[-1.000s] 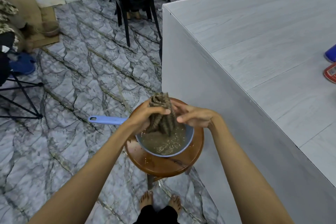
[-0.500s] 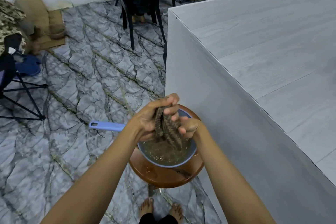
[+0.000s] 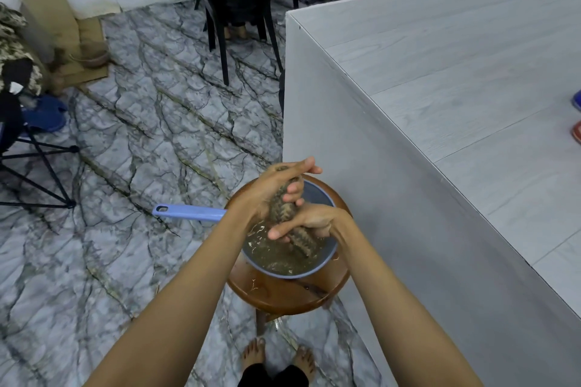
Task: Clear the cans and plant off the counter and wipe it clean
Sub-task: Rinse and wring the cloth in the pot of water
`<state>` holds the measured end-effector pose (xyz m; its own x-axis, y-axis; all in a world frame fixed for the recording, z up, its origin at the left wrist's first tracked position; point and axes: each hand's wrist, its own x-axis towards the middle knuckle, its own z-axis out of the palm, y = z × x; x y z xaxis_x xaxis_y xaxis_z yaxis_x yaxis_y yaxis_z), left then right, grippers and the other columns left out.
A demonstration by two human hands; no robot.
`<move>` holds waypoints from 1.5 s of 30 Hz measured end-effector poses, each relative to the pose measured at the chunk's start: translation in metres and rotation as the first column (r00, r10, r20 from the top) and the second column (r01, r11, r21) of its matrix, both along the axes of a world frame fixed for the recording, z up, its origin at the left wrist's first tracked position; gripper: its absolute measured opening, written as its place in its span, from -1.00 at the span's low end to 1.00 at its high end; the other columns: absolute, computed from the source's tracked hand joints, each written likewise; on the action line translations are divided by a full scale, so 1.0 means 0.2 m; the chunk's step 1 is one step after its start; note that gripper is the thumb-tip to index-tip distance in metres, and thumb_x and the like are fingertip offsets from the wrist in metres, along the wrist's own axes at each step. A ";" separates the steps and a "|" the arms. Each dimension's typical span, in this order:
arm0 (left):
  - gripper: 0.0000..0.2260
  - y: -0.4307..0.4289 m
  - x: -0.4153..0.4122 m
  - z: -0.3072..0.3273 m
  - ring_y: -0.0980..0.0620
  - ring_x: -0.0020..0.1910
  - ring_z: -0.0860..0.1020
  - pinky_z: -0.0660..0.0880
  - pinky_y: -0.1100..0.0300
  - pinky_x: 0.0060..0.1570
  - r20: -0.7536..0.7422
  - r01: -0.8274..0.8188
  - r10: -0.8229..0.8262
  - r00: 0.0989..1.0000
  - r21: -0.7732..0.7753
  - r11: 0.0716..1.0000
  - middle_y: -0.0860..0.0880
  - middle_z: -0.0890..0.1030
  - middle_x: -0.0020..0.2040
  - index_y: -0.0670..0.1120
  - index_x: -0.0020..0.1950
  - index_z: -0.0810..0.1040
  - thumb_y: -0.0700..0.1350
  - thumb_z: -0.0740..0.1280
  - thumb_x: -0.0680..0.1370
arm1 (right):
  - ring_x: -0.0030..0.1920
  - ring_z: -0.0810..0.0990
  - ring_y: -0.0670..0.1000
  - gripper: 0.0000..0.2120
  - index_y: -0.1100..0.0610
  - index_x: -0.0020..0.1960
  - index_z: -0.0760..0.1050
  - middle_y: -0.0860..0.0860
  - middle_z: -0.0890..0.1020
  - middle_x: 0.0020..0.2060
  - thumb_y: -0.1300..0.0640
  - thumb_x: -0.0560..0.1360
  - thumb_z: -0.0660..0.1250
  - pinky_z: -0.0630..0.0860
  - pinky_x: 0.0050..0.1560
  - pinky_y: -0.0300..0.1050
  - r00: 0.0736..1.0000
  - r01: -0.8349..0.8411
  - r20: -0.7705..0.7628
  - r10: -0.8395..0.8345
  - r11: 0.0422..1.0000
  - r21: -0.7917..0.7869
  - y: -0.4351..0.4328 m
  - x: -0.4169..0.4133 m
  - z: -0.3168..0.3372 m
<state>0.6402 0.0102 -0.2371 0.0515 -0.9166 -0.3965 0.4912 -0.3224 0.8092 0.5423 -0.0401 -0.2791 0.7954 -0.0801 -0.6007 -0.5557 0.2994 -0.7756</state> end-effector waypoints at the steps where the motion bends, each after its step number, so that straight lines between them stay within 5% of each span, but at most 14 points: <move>1: -0.69 0.01 -0.01 -0.01 0.15 -0.69 0.20 0.34 0.29 -0.56 0.033 -0.039 0.039 0.999 0.008 0.999 0.06 0.28 -0.64 -0.14 -0.20 0.60 0.09 0.40 0.29 | -0.08 0.62 -0.07 -0.50 0.22 0.08 0.48 0.08 0.60 -0.03 0.20 0.20 0.56 0.55 -0.08 -0.20 0.999 0.012 -0.032 -0.015 0.997 -0.071 0.01 0.01 -0.01; 3: -0.68 0.02 -0.01 -0.03 0.13 -0.69 0.19 0.27 0.29 -0.56 0.093 -0.132 0.127 0.988 0.044 0.990 0.05 0.26 -0.66 -0.15 -0.29 0.57 0.13 0.38 0.35 | 0.07 0.60 0.00 -0.38 0.19 0.10 0.52 0.07 0.63 0.04 0.06 0.10 0.63 0.54 0.11 -0.08 0.999 0.023 -0.039 -0.032 0.978 -0.209 0.05 0.02 0.01; 4: -0.65 0.03 -0.02 -0.03 0.12 -0.70 0.19 0.24 0.28 -0.56 0.133 -0.178 0.168 0.977 0.067 0.982 0.05 0.27 -0.67 -0.15 -0.35 0.53 0.14 0.37 0.39 | 0.06 0.61 -0.02 -0.50 0.17 0.03 0.56 0.05 0.65 -0.01 0.08 0.15 0.61 0.52 0.15 -0.11 0.999 0.038 -0.022 -0.045 0.966 -0.255 0.07 0.01 0.01; 6: -0.58 0.04 -0.03 -0.04 0.11 -0.70 0.19 0.19 0.29 -0.58 0.206 -0.252 0.230 0.951 0.085 0.964 0.03 0.28 -0.68 -0.15 -0.45 0.43 0.12 0.34 0.45 | -0.08 0.61 -0.13 -0.82 0.11 -0.13 0.58 -0.03 0.66 -0.16 0.26 0.31 0.51 0.51 0.07 -0.33 0.997 0.073 0.006 -0.075 0.948 -0.311 0.12 -0.01 0.04; 8: -0.56 0.05 -0.05 -0.05 0.11 -0.70 0.20 0.17 0.30 -0.62 0.246 -0.312 0.285 0.926 0.079 0.947 0.03 0.29 -0.69 -0.15 -0.49 0.38 0.09 0.34 0.47 | -0.20 0.58 -0.21 -0.79 0.07 -0.22 0.53 -0.08 0.61 -0.25 0.36 0.36 0.43 0.49 -0.09 -0.44 0.994 0.114 0.042 -0.106 0.925 -0.362 0.15 -0.02 0.06; 12: -0.56 0.07 -0.07 -0.08 0.10 -0.69 0.20 0.18 0.30 -0.61 0.265 -0.414 0.373 0.889 0.119 0.903 0.05 0.30 -0.68 -0.10 -0.50 0.30 0.07 0.30 0.50 | -0.12 0.59 0.10 -0.89 0.25 -0.15 0.51 0.15 0.61 -0.19 0.31 0.36 0.42 0.53 0.05 0.01 0.986 0.156 0.031 -0.166 0.822 -0.547 0.22 -0.01 0.01; 16: -0.57 0.05 -0.09 -0.10 0.10 -0.70 0.20 0.18 0.26 -0.57 0.301 -0.501 0.441 0.845 0.161 0.850 0.06 0.30 -0.69 -0.08 -0.49 0.30 0.06 0.28 0.52 | -0.25 0.54 0.08 -0.89 0.12 -0.31 0.46 0.13 0.60 -0.26 0.22 0.37 0.36 0.52 -0.12 -0.01 0.964 0.192 -0.004 -0.265 0.708 -0.680 0.27 0.01 -0.03; 25: -0.56 0.00 -0.09 -0.15 0.12 -0.73 0.23 0.17 0.33 -0.64 0.433 -0.670 0.539 0.723 0.247 0.700 -0.03 0.36 -0.59 -0.12 -0.48 0.36 0.02 0.20 0.57 | -0.11 0.63 0.21 -0.88 0.20 -0.17 0.54 0.19 0.66 -0.15 0.18 0.45 0.27 0.60 -0.09 0.07 0.883 0.168 -0.104 -0.457 0.516 -0.840 0.34 0.05 -0.03; 36: -0.60 -0.04 -0.08 -0.16 -0.01 -0.58 0.32 0.25 0.26 -0.59 0.429 -0.789 0.661 0.615 0.334 0.516 -0.11 0.42 -0.49 -0.21 -0.37 0.41 -0.02 0.14 0.60 | -0.02 0.62 0.21 -0.80 0.27 -0.05 0.57 0.20 0.65 -0.05 0.21 0.50 0.21 0.57 -0.03 0.04 0.904 0.000 -0.163 -0.396 0.381 -0.925 0.34 0.04 0.02; 38: -0.58 -0.04 -0.07 -0.16 0.01 -0.61 0.31 0.25 0.25 -0.56 0.359 -0.760 0.671 0.648 0.359 0.542 -0.09 0.42 -0.54 -0.17 -0.43 0.38 -0.02 0.15 0.60 | -0.05 0.62 0.21 -0.83 0.24 -0.09 0.57 0.19 0.65 -0.08 0.19 0.49 0.23 0.55 -0.07 0.02 0.900 0.020 -0.160 -0.404 0.407 -0.913 0.33 0.05 0.03; 41: -0.60 -0.03 -0.03 -0.13 0.08 -0.71 0.34 0.34 0.30 -0.61 0.134 -0.621 0.619 0.774 0.353 0.700 -0.01 0.42 -0.68 -0.13 -0.43 0.36 0.01 0.22 0.57 | -0.15 0.61 0.17 -0.89 0.17 -0.23 0.49 0.16 0.64 -0.20 0.14 0.43 0.31 0.55 -0.11 0.01 0.914 0.165 -0.092 -0.395 0.569 -0.806 0.27 0.05 0.05; 43: -0.65 -0.01 0.00 -0.06 0.09 -0.59 0.49 0.47 0.27 -0.53 0.035 -0.470 0.480 0.877 0.272 0.840 -0.03 0.52 -0.57 -0.13 -0.35 0.41 0.07 0.26 0.53 | -0.25 0.59 0.08 -0.90 0.14 -0.27 0.49 0.07 0.62 -0.29 0.17 0.39 0.38 0.55 -0.15 -0.05 0.951 0.229 -0.044 -0.307 0.792 -0.565 0.20 0.03 0.08; 45: -0.66 0.03 0.04 0.01 0.03 -0.23 0.60 0.56 0.18 -0.20 -0.013 -0.265 0.270 0.963 0.144 0.953 -0.09 0.61 -0.26 -0.15 -0.14 0.49 0.14 0.25 0.50 | -0.44 0.50 -0.05 -0.84 0.11 -0.28 0.47 -0.02 0.52 -0.45 0.23 0.41 0.41 0.51 -0.37 -0.19 0.970 0.241 0.029 -0.240 0.956 -0.170 0.13 -0.01 0.13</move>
<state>0.6486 0.0166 -0.2349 0.2721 -0.8064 -0.5250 0.5999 -0.2844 0.7478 0.5399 -0.0138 -0.2529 0.7446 -0.3703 -0.5554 -0.4774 0.2862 -0.8308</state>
